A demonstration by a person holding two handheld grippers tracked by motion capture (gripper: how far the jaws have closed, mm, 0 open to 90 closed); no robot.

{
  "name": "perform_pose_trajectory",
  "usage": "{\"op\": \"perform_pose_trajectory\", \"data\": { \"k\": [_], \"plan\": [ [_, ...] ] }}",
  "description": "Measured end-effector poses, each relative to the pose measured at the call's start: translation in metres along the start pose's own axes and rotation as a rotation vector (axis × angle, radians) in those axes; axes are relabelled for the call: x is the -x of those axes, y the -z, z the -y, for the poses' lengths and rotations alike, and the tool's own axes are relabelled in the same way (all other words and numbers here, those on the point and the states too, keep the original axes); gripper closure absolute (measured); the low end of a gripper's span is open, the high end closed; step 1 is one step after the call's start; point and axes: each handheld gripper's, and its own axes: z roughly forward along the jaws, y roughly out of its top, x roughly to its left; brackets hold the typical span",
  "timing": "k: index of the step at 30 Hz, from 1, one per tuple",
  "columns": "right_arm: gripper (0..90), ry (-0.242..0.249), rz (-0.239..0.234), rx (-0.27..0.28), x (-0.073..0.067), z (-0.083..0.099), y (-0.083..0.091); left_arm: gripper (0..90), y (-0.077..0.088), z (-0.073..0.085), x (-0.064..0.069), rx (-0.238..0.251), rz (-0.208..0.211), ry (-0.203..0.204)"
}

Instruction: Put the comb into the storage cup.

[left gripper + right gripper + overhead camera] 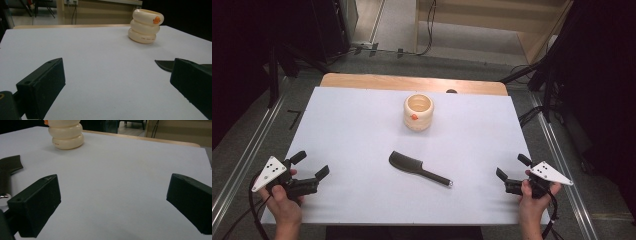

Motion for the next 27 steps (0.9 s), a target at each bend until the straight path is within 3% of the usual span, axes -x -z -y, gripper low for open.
{"op": "perform_pose_trajectory", "data": {
  "k": [4,8,15,23,27],
  "plan": [
    [0.0,0.022,0.01,0.023,-0.004,-0.004,0.004,0.0,0.001,0.0,0.001,-0.006,0.003,-0.008],
    [0.0,0.059,0.04,-0.016,-0.009,-0.009,0.003,0.0,-0.002,0.0,0.002,-0.017,-0.005,-0.017],
    [0.0,0.074,0.004,-0.053,-0.017,-0.021,0.003,0.0,-0.002,0.0,0.003,-0.021,-0.008,-0.027],
    [0.0,0.118,-0.025,-0.162,-0.035,-0.043,-0.008,0.0,-0.003,0.0,0.005,-0.038,-0.006,-0.041],
    [0.0,0.141,-0.068,-0.217,-0.043,-0.054,-0.017,0.0,-0.004,0.0,0.006,-0.043,-0.011,-0.046]
  ]
}}
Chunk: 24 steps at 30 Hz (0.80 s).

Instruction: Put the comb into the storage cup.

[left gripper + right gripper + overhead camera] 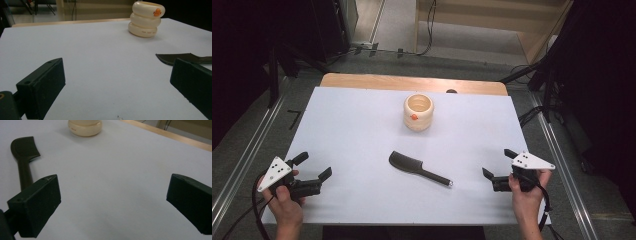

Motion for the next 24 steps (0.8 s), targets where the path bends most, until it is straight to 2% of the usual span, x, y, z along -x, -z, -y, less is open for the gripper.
{"op": "perform_pose_trajectory", "data": {
  "k": [4,8,11,20,24],
  "plan": [
    [0.0,0.023,-0.015,-0.023,-0.004,-0.008,-0.004,0.0,-0.001,0.0,0.001,-0.007,-0.004,-0.006],
    [0.0,0.07,-0.034,-0.059,-0.009,-0.022,-0.01,0.0,-0.001,0.0,0.001,-0.006,-0.003,-0.005],
    [0.0,0.081,-0.039,-0.072,-0.011,-0.028,-0.011,0.0,-0.001,0.0,0.001,-0.007,-0.004,-0.005],
    [0.0,0.157,-0.093,-0.142,-0.025,-0.051,-0.024,0.0,-0.001,0.0,0.001,-0.004,0.001,-0.004],
    [0.0,0.167,-0.103,-0.159,-0.031,-0.056,-0.028,0.0,-0.001,0.0,0.001,-0.003,0.003,-0.003]
  ]
}}
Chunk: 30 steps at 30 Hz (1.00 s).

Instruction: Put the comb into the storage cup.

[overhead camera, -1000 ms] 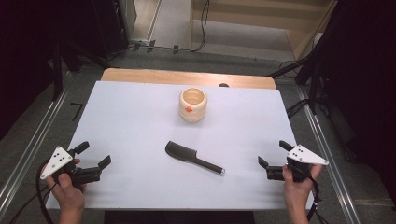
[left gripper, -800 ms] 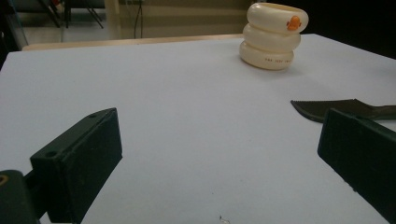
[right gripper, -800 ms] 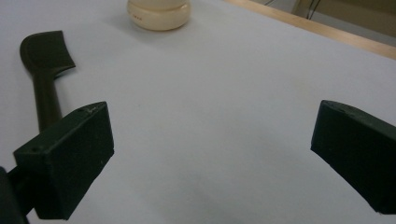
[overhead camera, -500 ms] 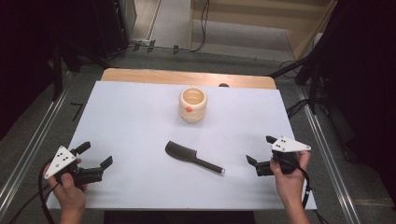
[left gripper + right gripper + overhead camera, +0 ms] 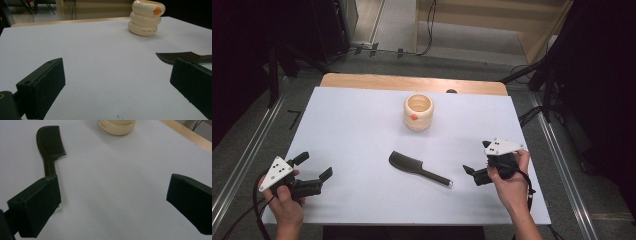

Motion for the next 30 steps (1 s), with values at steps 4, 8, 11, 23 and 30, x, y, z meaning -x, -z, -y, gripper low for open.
{"op": "perform_pose_trajectory", "data": {
  "k": [4,8,11,23,30],
  "plan": [
    [0.0,0.021,-0.022,-0.042,-0.006,-0.01,-0.008,0.0,0.0,0.0,0.0,0.002,-0.001,0.001],
    [0.0,0.035,-0.041,-0.079,-0.009,-0.017,-0.016,0.0,0.0,0.0,0.0,0.003,-0.001,0.001],
    [0.0,0.052,-0.048,-0.098,-0.012,-0.022,-0.02,0.0,0.0,0.0,0.0,0.005,0.002,0.002],
    [0.0,0.079,-0.067,-0.162,-0.025,-0.035,-0.036,0.0,0.001,0.0,0.0,0.004,0.001,-0.001],
    [0.0,0.112,-0.073,-0.193,-0.033,-0.042,-0.046,0.0,0.001,0.0,0.0,0.004,0.001,0.001]
  ]
}}
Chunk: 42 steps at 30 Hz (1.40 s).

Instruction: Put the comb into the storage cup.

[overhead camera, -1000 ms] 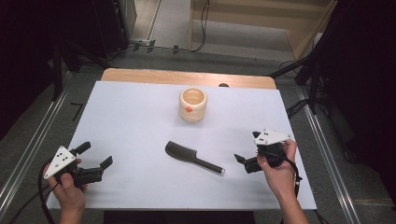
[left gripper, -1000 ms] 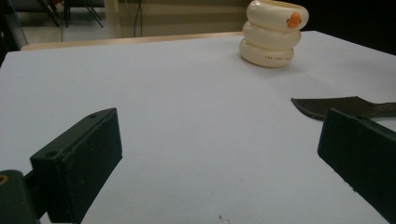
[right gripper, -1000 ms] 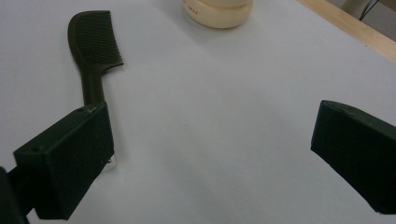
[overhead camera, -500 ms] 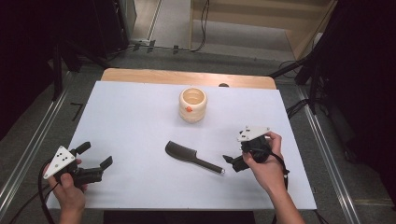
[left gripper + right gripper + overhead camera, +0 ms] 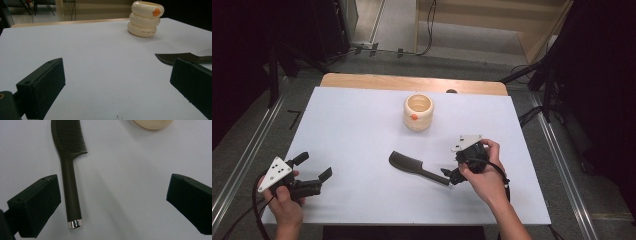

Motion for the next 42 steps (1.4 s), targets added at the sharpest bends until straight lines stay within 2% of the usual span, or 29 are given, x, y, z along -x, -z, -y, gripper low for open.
{"op": "perform_pose_trajectory", "data": {
  "k": [10,25,42],
  "plan": [
    [0.0,0.03,-0.02,-0.045,-0.012,-0.011,-0.014,0.0,0.0,0.0,-0.001,0.002,0.005,0.001],
    [0.0,0.059,-0.057,-0.151,-0.029,-0.02,-0.04,0.0,0.0,0.0,-0.001,0.008,0.01,0.009],
    [0.0,0.055,-0.094,-0.216,-0.037,-0.02,-0.058,0.0,0.001,0.0,-0.002,0.012,0.009,0.014]
  ]
}}
